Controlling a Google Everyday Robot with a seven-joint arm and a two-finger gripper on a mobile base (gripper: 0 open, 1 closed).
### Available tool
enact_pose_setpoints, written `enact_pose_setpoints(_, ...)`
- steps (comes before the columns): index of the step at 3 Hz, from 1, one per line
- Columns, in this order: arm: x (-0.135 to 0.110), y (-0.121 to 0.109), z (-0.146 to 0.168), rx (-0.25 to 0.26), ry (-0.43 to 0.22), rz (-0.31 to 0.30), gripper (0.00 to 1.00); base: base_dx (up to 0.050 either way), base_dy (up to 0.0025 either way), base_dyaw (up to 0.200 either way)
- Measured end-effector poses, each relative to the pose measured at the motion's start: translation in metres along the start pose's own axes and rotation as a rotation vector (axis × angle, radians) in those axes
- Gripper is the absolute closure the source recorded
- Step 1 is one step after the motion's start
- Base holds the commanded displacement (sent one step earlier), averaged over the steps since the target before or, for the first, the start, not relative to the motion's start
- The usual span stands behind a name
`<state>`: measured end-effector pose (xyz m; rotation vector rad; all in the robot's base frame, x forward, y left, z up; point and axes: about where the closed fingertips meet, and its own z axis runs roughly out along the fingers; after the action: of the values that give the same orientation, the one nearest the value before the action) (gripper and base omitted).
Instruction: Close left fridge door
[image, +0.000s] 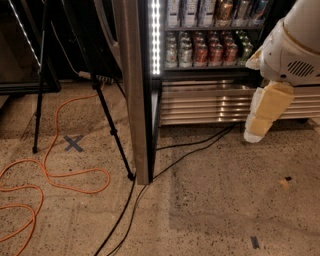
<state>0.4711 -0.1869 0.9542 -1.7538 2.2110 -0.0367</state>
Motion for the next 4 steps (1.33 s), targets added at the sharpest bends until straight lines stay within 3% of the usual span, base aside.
enact_pose_setpoints(1, -0.041, 0.003, 0.040, -0.061, -0.008, -0.056, 0.00, 0.000, 0.00000, 0.000)
enact_pose_setpoints(2, -0.086, 0.020, 0.067, -0.103, 0.000, -0.137, 0.00, 0.000, 0.00000, 0.000)
enact_pose_setpoints(3, -0.126, 0.044, 0.077, -0.084, 0.076, -0.223, 0.00, 0.000, 0.00000, 0.000)
enact_pose_setpoints(4, -0.149, 0.064, 0.087, -0.044, 0.260, -0.277, 0.00, 0.000, 0.00000, 0.000)
